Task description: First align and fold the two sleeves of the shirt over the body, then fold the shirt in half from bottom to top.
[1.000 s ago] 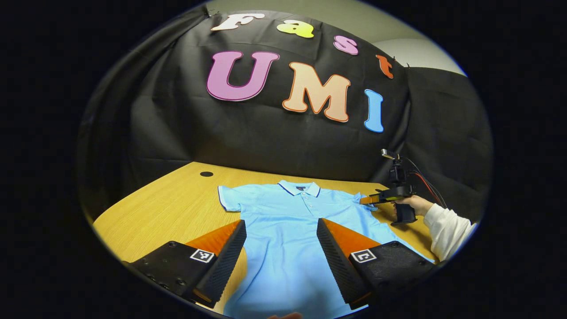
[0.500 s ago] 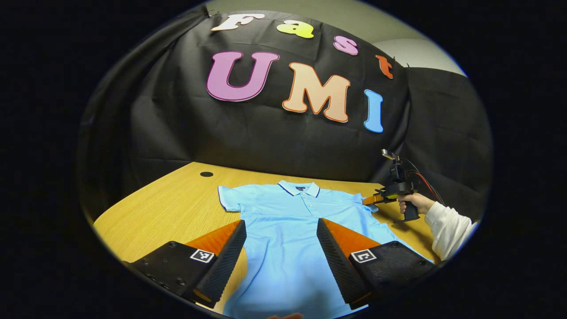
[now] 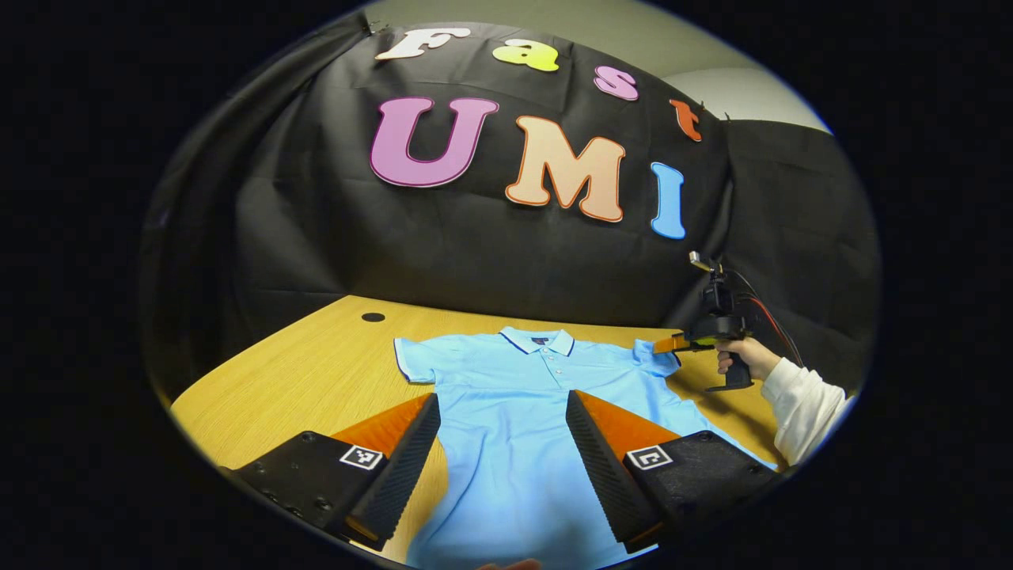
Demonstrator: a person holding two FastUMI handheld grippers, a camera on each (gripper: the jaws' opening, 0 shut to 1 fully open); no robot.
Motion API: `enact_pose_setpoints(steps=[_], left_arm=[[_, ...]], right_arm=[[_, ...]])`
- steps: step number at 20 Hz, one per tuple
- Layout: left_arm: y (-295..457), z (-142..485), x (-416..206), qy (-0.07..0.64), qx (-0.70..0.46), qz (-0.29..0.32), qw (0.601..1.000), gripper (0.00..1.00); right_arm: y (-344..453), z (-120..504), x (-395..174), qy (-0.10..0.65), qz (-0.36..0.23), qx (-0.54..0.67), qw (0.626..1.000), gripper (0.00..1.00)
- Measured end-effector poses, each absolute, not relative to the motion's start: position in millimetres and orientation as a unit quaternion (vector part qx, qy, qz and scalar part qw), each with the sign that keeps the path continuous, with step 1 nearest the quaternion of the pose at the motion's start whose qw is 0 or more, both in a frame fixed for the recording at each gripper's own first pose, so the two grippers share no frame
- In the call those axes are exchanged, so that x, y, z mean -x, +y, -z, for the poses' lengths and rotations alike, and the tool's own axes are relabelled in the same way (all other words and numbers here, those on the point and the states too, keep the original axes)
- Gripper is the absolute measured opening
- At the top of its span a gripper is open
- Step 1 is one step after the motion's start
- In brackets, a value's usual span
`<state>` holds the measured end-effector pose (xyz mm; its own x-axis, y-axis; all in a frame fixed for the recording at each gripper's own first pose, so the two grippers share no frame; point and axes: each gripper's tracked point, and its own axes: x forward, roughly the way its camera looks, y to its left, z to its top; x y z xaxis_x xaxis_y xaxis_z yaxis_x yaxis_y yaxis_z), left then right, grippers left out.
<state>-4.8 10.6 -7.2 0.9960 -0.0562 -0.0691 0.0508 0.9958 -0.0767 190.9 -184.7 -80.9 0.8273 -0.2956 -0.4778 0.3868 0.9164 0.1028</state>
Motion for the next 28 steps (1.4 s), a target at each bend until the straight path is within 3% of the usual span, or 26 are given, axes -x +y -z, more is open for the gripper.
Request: enact_pose_setpoints(steps=[11,20,25,27,28], left_arm=[[8.0,3.2,7.5,0.031,0.036,0.030,0.998,0.95],[10.9,1.5,7.3,0.031,0.035,0.028,0.999,0.95],[10.7,4.2,6.3,0.035,0.038,0.028,0.998,0.95],[11.2,5.2,6.8,0.036,0.039,0.028,0.998,0.95],[12.2,5.3,7.0,0.036,0.039,0.028,0.998,0.95]], right_arm=[[-41.8,24.2,-226.5,0.170,0.047,-0.157,0.972,0.02],[57.5,90.5,-237.8,0.241,-0.019,-0.147,0.959,0.02],[69.4,87.0,-236.3,0.236,-0.031,-0.157,0.959,0.03],[79.1,83.6,-235.3,0.235,-0.045,-0.165,0.957,0.11],[85.6,83.6,-232.9,0.236,-0.057,-0.173,0.955,0.07]])
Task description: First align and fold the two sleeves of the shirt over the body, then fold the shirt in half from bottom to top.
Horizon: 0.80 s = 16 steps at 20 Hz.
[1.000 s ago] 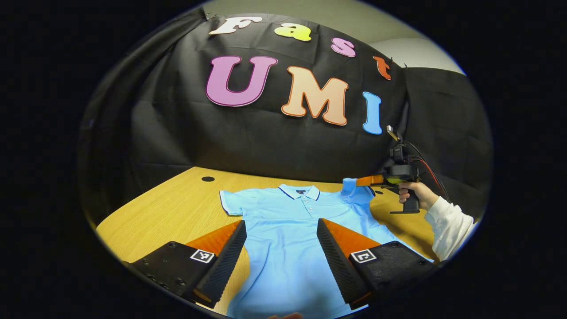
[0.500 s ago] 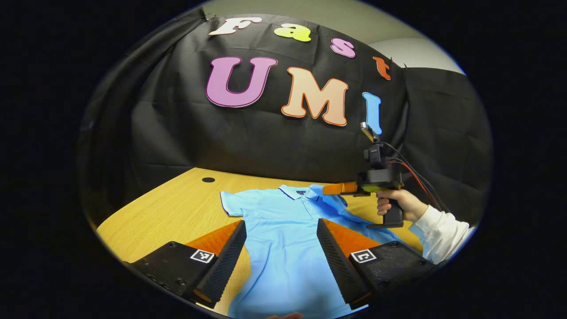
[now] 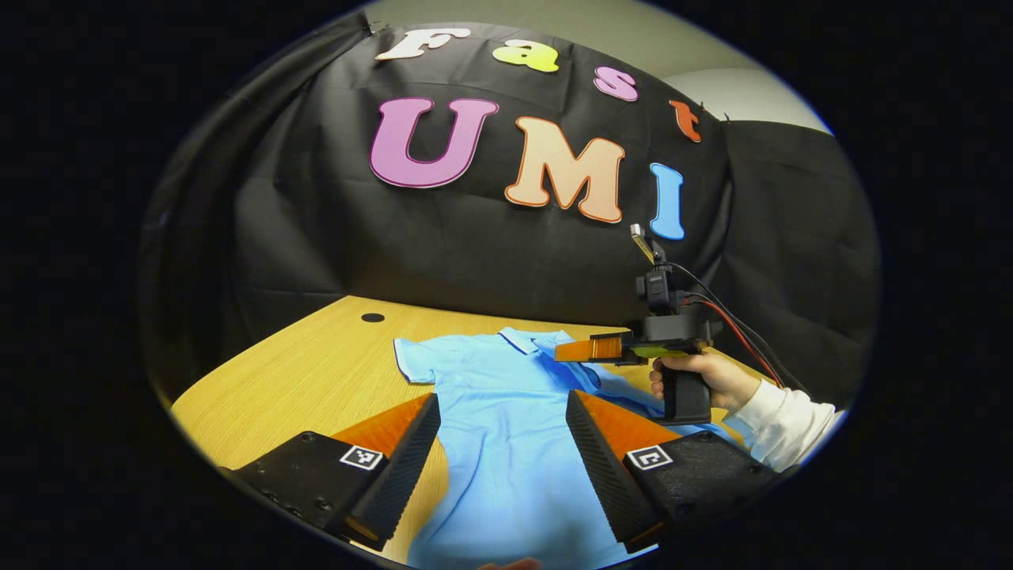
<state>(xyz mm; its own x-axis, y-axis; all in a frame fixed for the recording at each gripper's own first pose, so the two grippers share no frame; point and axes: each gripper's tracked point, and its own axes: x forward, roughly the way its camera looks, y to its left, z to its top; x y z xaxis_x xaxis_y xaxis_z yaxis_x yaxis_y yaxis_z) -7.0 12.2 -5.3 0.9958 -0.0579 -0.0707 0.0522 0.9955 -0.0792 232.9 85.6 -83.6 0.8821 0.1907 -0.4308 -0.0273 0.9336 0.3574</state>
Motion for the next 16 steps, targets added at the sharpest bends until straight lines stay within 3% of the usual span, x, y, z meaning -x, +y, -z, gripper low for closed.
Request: enact_pose_setpoints(steps=[1,2,4,6,16], left_arm=[[12.1,4.8,5.7,0.036,0.039,0.027,0.998,0.95],[12.4,6.2,5.9,0.036,0.039,0.026,0.998,0.95],[13.7,5.8,5.3,0.037,0.038,0.025,0.998,0.95],[16.4,7.1,5.0,0.038,0.038,0.023,0.998,0.95],[42.6,10.1,-6.3,0.044,0.028,-0.007,0.999,0.95]], right_arm=[[92.0,81.1,-228.6,0.240,-0.067,-0.184,0.951,0.15],[102.5,78.9,-223.3,0.240,-0.087,-0.197,0.946,0.36],[115.1,78.9,-216.7,0.243,-0.103,-0.204,0.943,1.00],[118.5,76.7,-209.6,0.240,-0.112,-0.192,0.945,0.96],[84.1,49.9,-134.9,0.194,-0.110,-0.129,0.966,0.98]])
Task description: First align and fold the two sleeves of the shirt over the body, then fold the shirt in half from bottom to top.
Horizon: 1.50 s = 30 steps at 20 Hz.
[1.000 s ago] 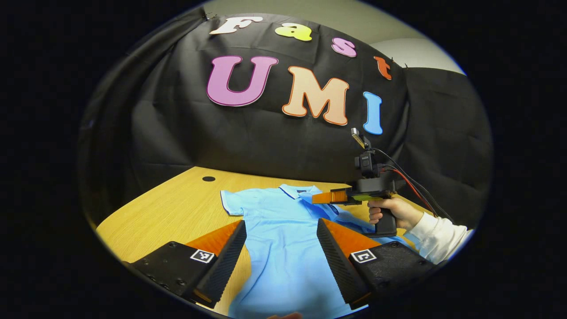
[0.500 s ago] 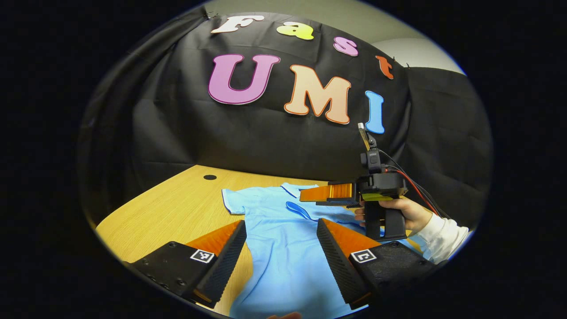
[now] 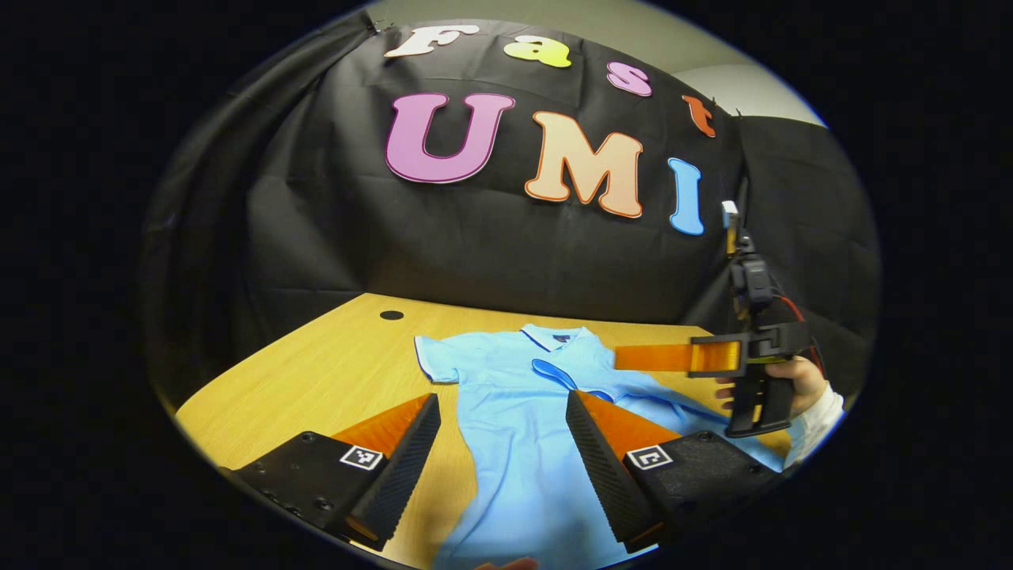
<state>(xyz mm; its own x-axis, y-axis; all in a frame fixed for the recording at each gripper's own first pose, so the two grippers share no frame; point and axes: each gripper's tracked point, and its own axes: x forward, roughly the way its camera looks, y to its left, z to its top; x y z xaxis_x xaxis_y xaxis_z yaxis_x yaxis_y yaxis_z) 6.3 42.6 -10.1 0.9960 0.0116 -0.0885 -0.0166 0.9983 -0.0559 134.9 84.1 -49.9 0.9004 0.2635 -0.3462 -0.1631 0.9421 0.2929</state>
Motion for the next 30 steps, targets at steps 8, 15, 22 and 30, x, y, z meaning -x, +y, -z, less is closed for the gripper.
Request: enact_pose_setpoints(steps=[8,15,22,30], left_arm=[[71.4,21.8,-67.5,0.106,0.068,0.013,0.992,0.95],[118.5,40.0,-142.8,0.171,0.049,-0.010,0.984,0.95],[135.2,58.8,-197.2,0.220,0.076,-0.028,0.972,0.95],[149.6,81.9,-215.6,0.248,0.082,-0.039,0.964,0.94]], right_arm=[[23.3,46.3,-63.7,0.151,-0.053,-0.085,0.983,0.98],[12.0,43.9,-29.4,0.119,-0.055,-0.103,0.986,0.98],[-32.5,48.5,-18.5,0.112,-0.001,-0.112,0.987,0.98],[-42.3,47.5,-16.7,0.109,0.005,-0.126,0.986,0.98]])
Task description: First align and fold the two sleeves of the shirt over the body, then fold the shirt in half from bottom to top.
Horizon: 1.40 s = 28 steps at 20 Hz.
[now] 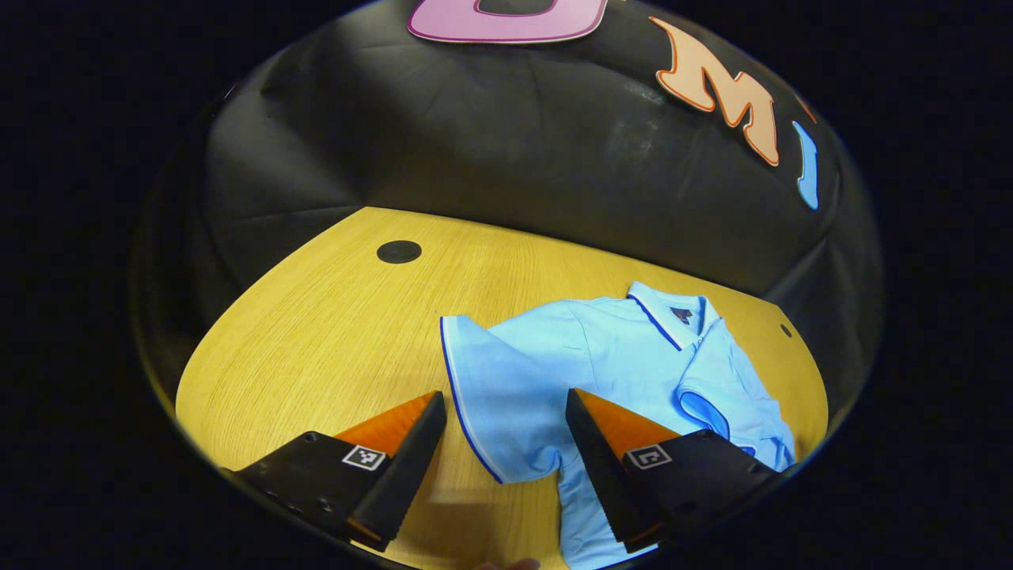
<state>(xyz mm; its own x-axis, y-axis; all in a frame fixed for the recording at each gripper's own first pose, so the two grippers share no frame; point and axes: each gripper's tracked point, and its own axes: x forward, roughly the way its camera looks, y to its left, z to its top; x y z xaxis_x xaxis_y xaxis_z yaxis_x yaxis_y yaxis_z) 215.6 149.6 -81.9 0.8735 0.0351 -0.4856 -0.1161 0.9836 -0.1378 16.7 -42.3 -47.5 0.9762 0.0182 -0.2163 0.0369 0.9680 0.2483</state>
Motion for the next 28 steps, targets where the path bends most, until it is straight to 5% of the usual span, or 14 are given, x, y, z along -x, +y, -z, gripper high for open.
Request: enact_pose_setpoints(steps=[17,21,23,27,28], left_arm=[[151.5,92.8,-213.9,0.276,-0.002,-0.053,0.960,0.89],[145.6,95.8,-217.6,0.273,-0.012,-0.036,0.961,0.65],[138.4,95.3,-216.3,0.277,-0.012,-0.026,0.960,0.62],[130.0,96.4,-217.8,0.269,-0.016,-0.023,0.963,0.18],[129.5,96.2,-217.8,0.262,-0.026,-0.022,0.964,0.18]], right_arm=[[-40.5,33.9,-8.4,0.094,0.004,-0.165,0.982,0.98],[-41.4,34.6,-8.0,0.094,0.004,-0.160,0.983,0.98],[-40.9,34.2,-7.3,0.093,0.005,-0.159,0.983,0.98],[-38.2,34.3,-7.7,0.093,0.000,-0.159,0.983,0.98],[-38.7,35.7,-7.0,0.094,0.001,-0.158,0.983,0.98]])
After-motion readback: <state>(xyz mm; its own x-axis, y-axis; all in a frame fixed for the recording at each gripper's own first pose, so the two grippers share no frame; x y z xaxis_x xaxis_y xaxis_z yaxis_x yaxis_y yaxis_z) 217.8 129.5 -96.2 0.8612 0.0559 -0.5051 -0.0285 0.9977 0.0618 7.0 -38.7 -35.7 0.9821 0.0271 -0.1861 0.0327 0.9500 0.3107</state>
